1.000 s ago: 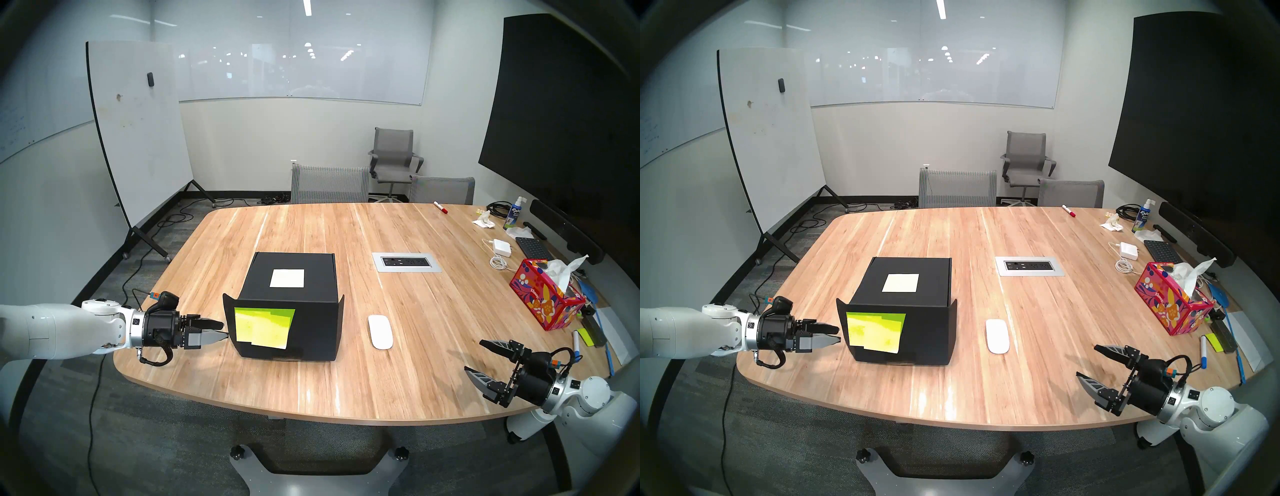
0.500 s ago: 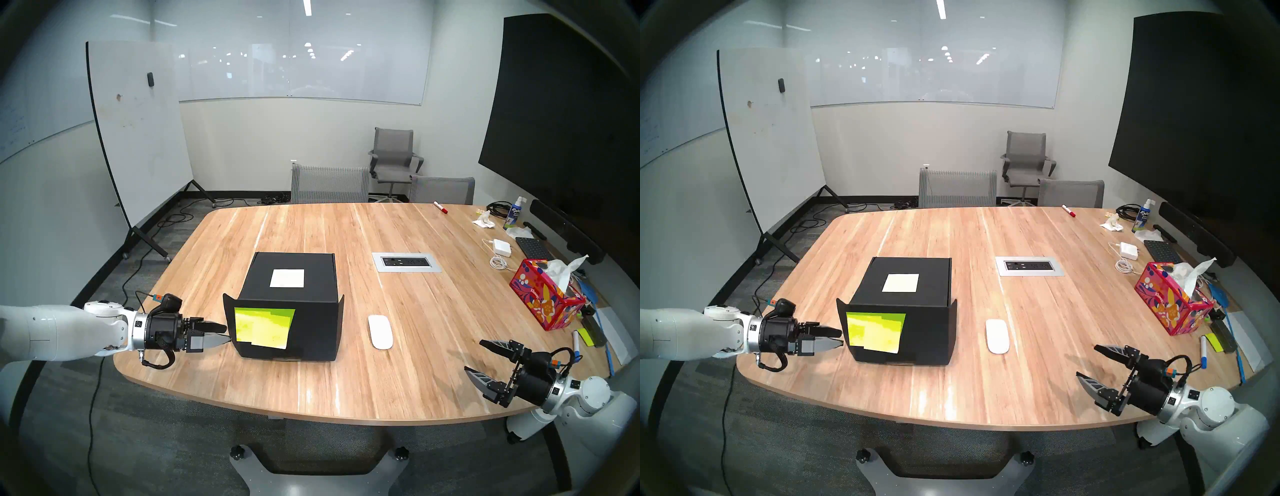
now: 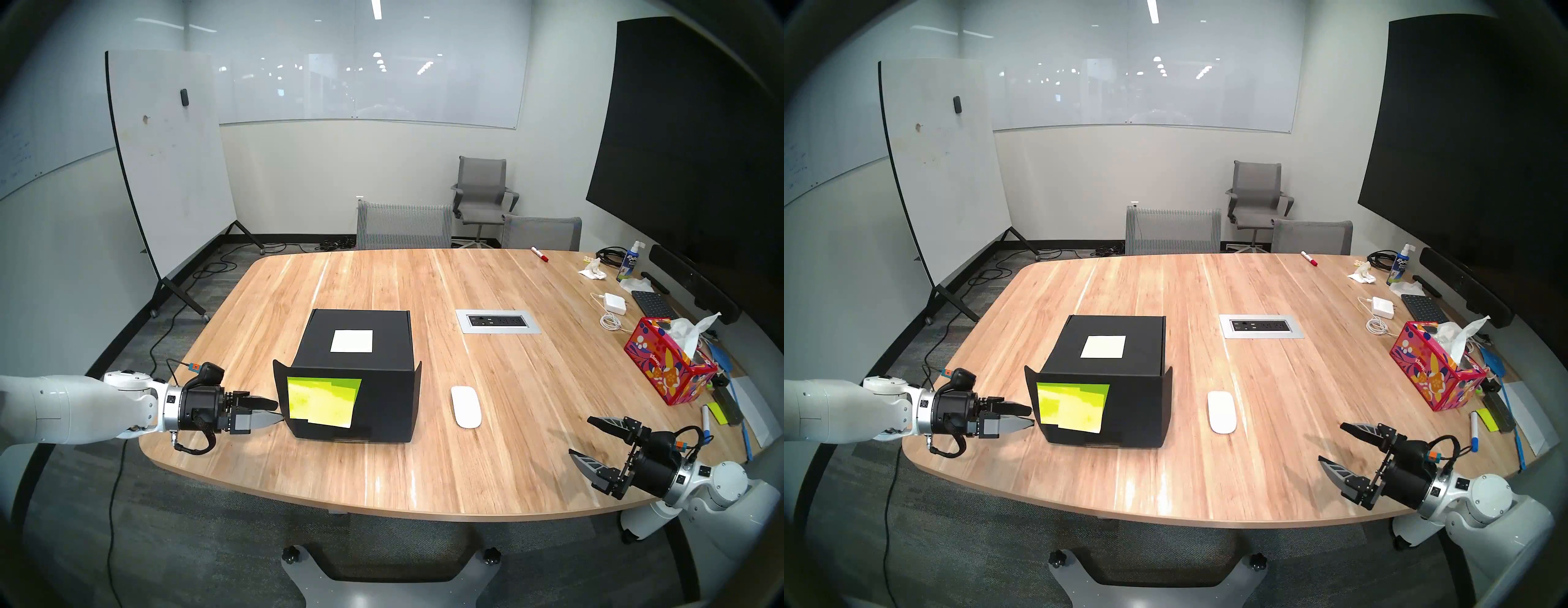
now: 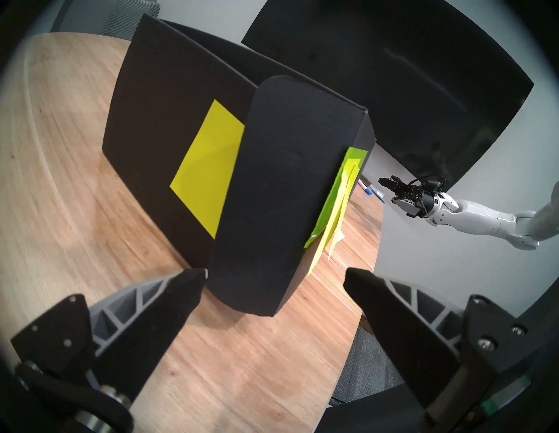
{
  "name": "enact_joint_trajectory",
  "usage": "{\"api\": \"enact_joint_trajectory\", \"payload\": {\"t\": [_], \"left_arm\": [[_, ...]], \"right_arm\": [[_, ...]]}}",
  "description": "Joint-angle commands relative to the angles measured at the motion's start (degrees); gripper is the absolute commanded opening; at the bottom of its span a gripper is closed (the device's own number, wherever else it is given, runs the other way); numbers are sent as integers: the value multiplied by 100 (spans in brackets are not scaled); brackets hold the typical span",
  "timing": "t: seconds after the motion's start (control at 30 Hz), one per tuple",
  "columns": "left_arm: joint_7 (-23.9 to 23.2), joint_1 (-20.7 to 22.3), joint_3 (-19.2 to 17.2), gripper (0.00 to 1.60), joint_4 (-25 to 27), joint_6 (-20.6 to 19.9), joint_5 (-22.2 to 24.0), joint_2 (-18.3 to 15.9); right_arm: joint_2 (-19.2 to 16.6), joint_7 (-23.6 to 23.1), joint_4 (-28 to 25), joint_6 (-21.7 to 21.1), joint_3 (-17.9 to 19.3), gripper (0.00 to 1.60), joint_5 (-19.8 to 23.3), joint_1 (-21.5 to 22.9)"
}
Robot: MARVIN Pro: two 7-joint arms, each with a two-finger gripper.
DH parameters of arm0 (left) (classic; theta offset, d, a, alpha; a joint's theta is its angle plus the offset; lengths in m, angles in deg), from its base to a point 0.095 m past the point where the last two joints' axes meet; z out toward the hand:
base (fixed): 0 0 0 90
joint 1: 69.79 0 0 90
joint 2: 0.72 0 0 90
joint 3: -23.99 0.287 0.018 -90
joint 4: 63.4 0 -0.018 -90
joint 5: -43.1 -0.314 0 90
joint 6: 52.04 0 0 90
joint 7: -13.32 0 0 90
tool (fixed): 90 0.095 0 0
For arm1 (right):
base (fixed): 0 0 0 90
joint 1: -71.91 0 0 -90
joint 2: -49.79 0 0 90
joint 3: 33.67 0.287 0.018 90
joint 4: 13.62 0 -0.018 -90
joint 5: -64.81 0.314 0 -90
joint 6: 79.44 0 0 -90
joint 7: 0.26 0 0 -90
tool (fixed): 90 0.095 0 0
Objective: Open the box and place the mouse inside
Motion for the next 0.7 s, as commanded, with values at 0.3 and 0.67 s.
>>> {"api": "enact_joint_trajectory", "payload": {"t": [0.3,0.67], "left_arm": [[45,25,-9,160,29,26,-38,41],[124,-4,30,160,67,52,-61,70]], "right_arm": [[0,0,-15,2,25,160,10,2],[0,0,-15,2,25,160,10,2]]}}
